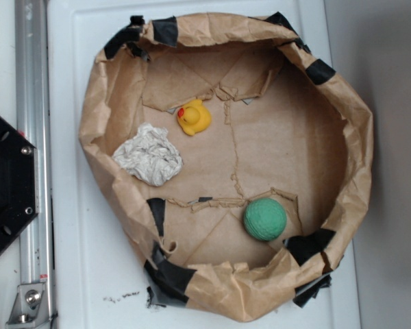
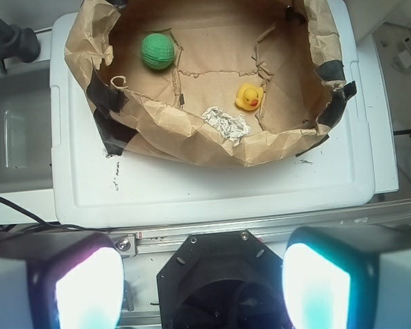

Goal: Grab the white paper.

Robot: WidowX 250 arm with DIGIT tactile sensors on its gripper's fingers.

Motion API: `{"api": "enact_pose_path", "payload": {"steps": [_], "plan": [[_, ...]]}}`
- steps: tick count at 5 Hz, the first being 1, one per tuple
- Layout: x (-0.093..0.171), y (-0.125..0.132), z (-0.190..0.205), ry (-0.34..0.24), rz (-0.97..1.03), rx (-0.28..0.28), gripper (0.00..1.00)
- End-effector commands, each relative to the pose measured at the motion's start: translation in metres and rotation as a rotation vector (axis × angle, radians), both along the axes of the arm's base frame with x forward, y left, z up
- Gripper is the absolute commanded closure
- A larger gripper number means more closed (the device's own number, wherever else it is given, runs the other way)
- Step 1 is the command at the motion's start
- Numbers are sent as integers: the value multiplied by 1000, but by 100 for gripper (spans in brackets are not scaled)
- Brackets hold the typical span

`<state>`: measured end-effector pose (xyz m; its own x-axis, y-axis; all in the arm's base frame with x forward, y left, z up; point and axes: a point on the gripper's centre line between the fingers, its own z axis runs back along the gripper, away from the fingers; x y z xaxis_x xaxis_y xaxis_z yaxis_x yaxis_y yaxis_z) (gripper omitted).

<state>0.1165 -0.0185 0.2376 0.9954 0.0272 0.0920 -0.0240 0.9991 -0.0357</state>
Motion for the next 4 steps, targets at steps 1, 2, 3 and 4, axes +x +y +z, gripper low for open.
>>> {"api": "enact_pose_path", "payload": {"steps": [1, 2, 3, 4], "plan": [[0, 0, 0, 0, 0, 0, 0], [50, 20, -7, -61, 51, -28, 0], [77, 33, -25, -59, 102, -38, 0], [98, 45, -54, -45, 95, -43, 0]]}}
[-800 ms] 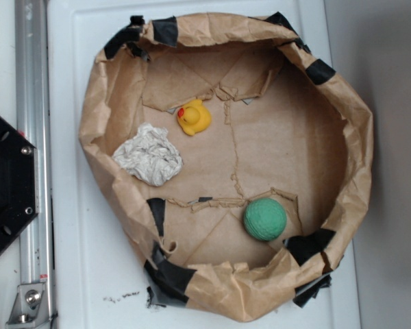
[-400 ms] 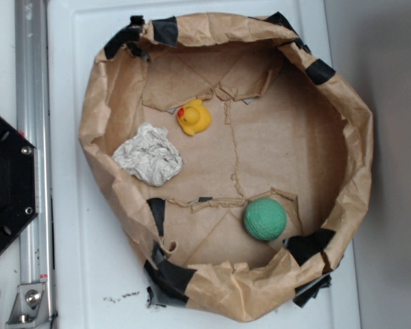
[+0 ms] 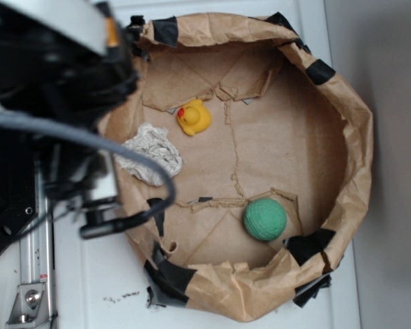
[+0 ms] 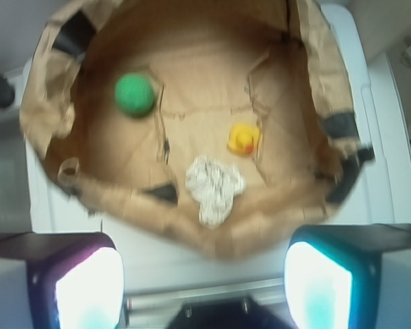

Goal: Grab the white paper.

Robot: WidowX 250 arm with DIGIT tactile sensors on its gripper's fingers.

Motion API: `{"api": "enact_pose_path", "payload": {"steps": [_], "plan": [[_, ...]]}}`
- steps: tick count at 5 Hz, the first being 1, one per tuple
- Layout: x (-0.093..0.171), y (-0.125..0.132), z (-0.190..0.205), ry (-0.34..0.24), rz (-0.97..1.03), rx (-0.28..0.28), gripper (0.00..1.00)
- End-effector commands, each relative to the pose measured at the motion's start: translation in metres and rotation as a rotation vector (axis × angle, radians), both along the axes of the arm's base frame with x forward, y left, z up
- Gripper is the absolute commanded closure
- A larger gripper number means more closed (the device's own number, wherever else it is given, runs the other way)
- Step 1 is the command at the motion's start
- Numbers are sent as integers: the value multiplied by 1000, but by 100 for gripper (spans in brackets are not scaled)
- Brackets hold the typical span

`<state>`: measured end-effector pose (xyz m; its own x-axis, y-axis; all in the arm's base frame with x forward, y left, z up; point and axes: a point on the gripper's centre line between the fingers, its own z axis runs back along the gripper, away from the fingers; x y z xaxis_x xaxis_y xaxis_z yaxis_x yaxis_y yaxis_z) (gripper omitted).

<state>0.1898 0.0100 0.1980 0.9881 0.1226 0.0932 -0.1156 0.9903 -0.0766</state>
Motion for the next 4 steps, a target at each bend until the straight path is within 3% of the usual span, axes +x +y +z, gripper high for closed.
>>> {"api": "enact_pose_path", "payload": {"steps": [1, 2, 3, 4], "plan": [[32, 7, -47, 31, -32, -34, 0], [41, 3, -97, 117, -50, -35, 0], [46, -4, -130, 175, -87, -10, 0], [41, -14, -154, 272, -135, 11, 0]]}}
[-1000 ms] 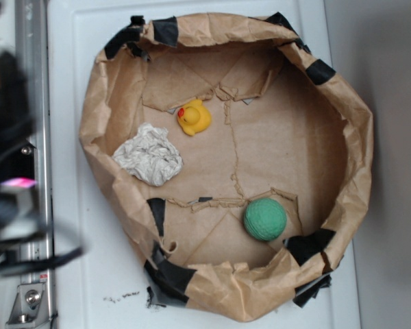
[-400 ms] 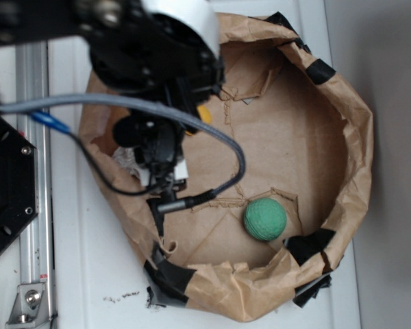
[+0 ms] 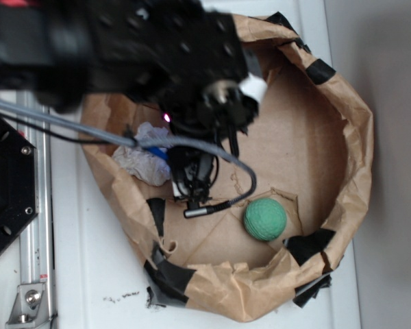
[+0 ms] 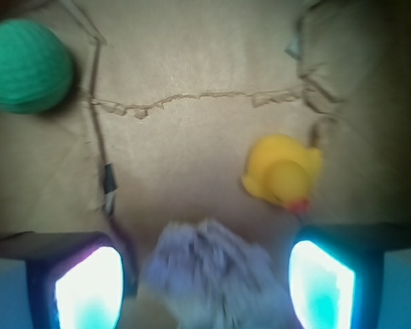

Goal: Grab the white paper.

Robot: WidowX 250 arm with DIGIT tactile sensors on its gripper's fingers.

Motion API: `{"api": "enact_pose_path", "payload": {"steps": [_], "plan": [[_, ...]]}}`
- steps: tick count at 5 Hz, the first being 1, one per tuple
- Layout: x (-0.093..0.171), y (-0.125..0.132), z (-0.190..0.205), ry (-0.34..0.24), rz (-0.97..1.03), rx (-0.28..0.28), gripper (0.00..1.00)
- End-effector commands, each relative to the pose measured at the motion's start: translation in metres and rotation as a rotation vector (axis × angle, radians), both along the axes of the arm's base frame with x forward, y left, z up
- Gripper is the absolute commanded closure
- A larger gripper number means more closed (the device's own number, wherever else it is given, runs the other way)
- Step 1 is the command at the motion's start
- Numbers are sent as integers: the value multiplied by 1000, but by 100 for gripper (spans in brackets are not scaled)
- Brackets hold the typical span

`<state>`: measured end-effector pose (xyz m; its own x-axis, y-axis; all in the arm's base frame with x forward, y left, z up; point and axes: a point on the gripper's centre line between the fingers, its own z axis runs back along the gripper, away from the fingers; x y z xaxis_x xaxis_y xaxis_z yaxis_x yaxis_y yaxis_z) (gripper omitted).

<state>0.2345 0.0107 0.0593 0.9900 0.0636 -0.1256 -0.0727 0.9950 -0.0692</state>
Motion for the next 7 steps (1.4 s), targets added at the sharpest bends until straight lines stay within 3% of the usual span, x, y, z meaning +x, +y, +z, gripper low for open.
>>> {"api": "enact_pose_path", "payload": {"steps": [1, 2, 4, 7], "plan": [[-36, -19, -23, 156, -147, 58, 3], [-53, -12, -10, 145, -148, 65, 100], [-67, -11, 9, 93, -161, 48, 100], [-59, -10, 10, 65, -142, 41, 100]]}}
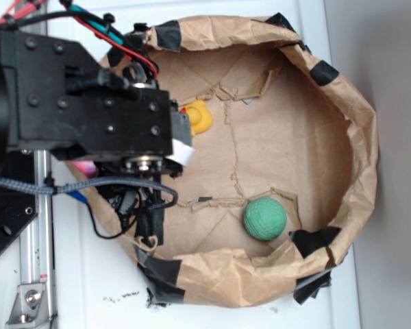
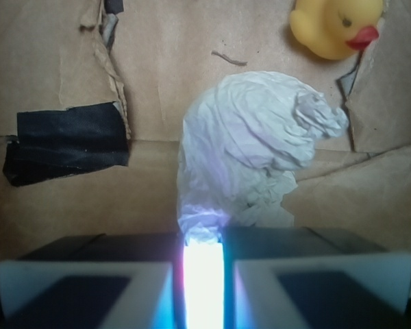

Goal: Grab the white paper.

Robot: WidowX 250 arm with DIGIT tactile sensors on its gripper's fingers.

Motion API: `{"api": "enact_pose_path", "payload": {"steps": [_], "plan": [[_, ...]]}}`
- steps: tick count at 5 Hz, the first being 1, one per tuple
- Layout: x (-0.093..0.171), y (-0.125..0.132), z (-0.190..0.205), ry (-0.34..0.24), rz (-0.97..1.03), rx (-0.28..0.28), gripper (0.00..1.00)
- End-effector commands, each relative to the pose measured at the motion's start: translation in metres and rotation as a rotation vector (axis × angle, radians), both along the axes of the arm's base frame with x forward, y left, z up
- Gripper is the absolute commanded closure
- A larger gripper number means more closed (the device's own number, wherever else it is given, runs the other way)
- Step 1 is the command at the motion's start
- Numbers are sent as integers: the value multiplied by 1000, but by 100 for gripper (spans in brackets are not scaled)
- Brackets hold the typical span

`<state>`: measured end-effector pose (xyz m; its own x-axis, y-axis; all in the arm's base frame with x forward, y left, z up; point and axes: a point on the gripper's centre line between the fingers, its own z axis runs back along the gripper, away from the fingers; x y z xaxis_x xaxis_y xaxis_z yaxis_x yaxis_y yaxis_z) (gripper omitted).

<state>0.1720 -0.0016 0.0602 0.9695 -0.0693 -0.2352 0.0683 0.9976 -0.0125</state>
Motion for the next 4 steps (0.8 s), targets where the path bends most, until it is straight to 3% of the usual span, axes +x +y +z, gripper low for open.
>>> {"api": "enact_pose_path", "payload": {"steps": [1, 2, 3, 4], "plan": [[15, 0, 30, -97, 33, -40, 100], [26, 0, 52, -139, 69, -66, 100], [29, 2, 46, -126, 70, -71, 0], [23, 1, 30, -123, 55, -49, 0]]}}
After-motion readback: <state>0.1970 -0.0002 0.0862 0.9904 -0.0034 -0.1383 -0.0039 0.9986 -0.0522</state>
